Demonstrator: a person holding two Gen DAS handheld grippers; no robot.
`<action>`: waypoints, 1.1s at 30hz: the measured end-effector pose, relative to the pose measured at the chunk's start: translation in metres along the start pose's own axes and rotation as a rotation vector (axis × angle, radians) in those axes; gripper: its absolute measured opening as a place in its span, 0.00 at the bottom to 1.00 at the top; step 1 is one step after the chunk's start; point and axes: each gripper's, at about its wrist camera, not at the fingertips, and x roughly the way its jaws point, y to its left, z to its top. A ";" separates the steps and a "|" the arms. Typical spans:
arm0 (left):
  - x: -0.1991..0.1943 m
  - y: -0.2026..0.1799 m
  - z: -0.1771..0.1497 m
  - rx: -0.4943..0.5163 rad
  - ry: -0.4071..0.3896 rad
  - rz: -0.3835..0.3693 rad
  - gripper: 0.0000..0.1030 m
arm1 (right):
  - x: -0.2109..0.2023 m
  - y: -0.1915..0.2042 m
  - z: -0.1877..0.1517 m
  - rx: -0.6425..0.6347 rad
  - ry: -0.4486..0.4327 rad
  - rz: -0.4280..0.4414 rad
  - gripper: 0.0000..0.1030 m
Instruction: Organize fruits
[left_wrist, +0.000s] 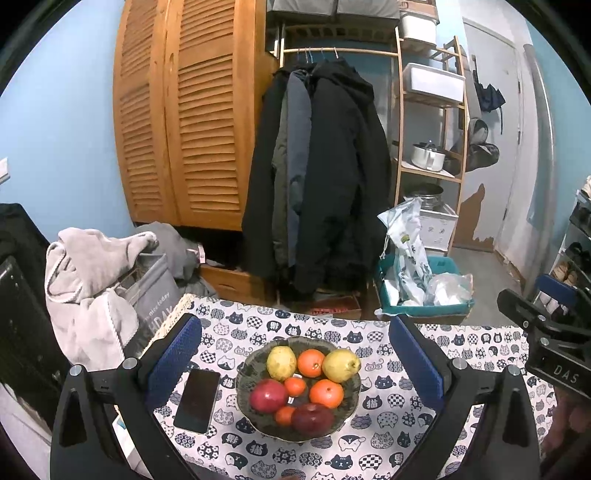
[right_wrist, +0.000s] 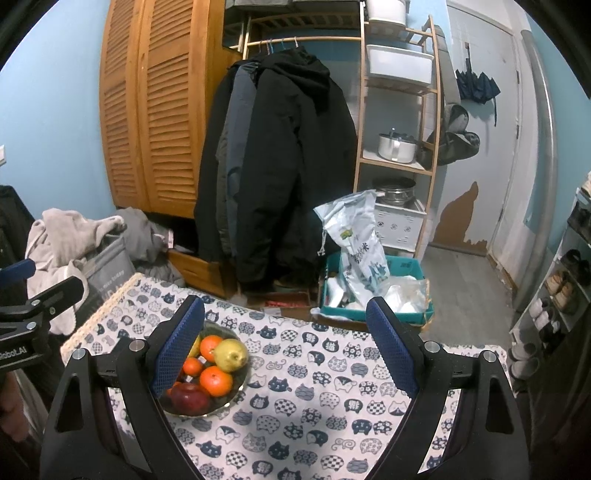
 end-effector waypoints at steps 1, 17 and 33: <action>0.000 -0.001 0.000 0.002 -0.003 0.000 0.99 | 0.000 0.000 0.000 0.000 0.000 0.000 0.85; -0.002 -0.006 0.001 0.029 -0.022 0.010 0.99 | -0.001 -0.002 0.000 -0.004 -0.001 0.000 0.85; -0.002 -0.007 0.001 0.031 -0.023 0.011 0.99 | 0.000 0.001 -0.001 -0.004 0.001 0.001 0.85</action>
